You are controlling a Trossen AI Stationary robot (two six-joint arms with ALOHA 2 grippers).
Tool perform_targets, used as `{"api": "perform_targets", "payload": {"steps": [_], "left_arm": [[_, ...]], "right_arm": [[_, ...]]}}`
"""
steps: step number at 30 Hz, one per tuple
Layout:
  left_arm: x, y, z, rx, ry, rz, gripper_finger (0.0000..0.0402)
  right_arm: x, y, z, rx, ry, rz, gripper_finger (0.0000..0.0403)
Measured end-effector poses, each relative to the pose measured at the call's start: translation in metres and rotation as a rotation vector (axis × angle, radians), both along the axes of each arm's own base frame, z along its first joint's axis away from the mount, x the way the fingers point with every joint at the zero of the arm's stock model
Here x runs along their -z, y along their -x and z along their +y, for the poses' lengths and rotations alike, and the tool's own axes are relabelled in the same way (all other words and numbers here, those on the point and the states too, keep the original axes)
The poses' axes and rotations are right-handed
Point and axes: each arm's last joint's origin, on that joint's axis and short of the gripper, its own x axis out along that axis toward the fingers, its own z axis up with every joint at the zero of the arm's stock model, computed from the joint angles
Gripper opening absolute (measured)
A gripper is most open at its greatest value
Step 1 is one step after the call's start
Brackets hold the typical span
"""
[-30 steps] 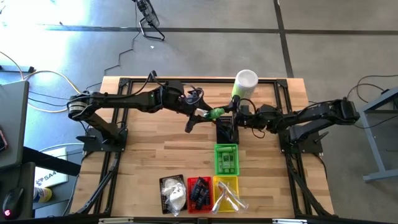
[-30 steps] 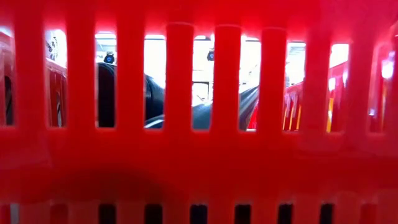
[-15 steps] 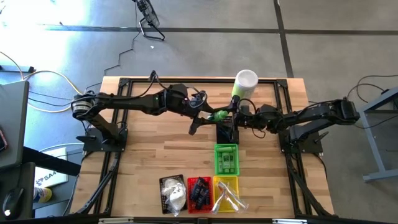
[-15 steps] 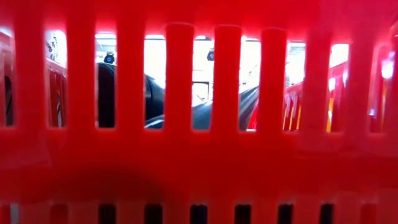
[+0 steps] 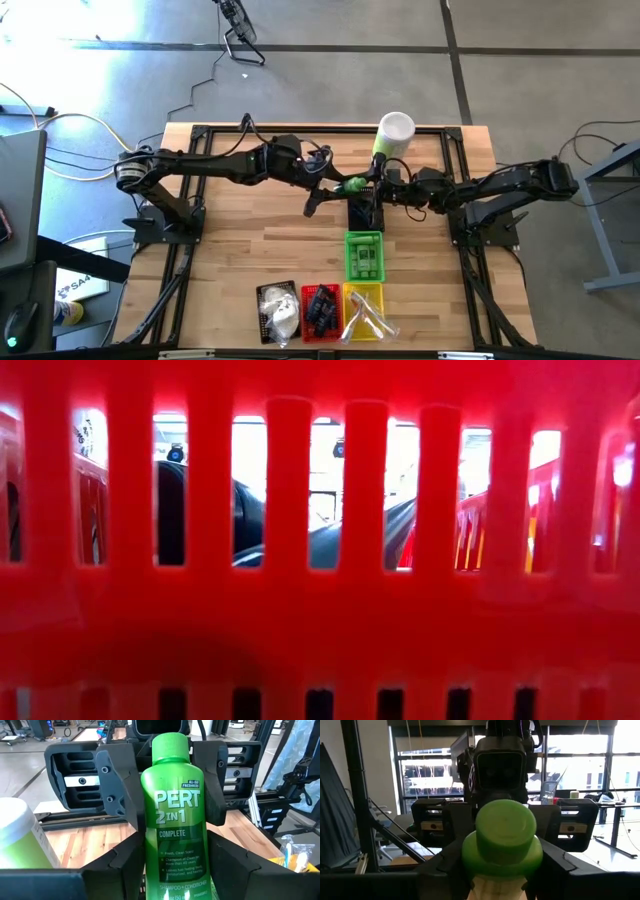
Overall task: Pick & Place Travel size toiletries
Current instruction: Put the green shampoo into the green bin
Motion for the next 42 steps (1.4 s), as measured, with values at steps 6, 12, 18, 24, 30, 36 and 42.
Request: {"api": "perform_targets", "payload": {"steps": [6, 12, 18, 24, 30, 36, 42], "left_arm": [[0.000, 0.000, 0.000, 0.000, 0.000, 0.002, 0.0183], [0.000, 0.000, 0.000, 0.000, 0.001, 0.006, 0.0183], [0.001, 0.000, 0.001, -0.023, -0.002, 0.016, 0.0189], [0.001, 0.001, 0.002, -0.052, -0.011, 0.021, 0.0236], [-0.006, 0.009, 0.004, -0.068, -0.023, 0.025, 0.0269], [-0.021, 0.035, 0.008, -0.102, -0.031, 0.083, 0.0270], [-0.026, 0.048, 0.005, -0.124, -0.026, 0.122, 0.0270]], "right_arm": [[0.000, 0.000, 0.000, 0.005, -0.002, 0.001, 0.0172], [0.000, 0.000, 0.000, 0.017, -0.004, 0.003, 0.0163], [0.001, 0.000, 0.000, 0.018, -0.005, 0.005, 0.0160], [0.001, 0.000, -0.001, 0.022, -0.006, 0.012, 0.0162], [0.003, 0.000, -0.001, 0.020, -0.012, 0.039, 0.0159], [0.001, 0.007, 0.003, -0.001, -0.034, 0.093, 0.0159], [0.008, 0.014, 0.014, -0.098, -0.151, 0.240, 0.0161]]}}
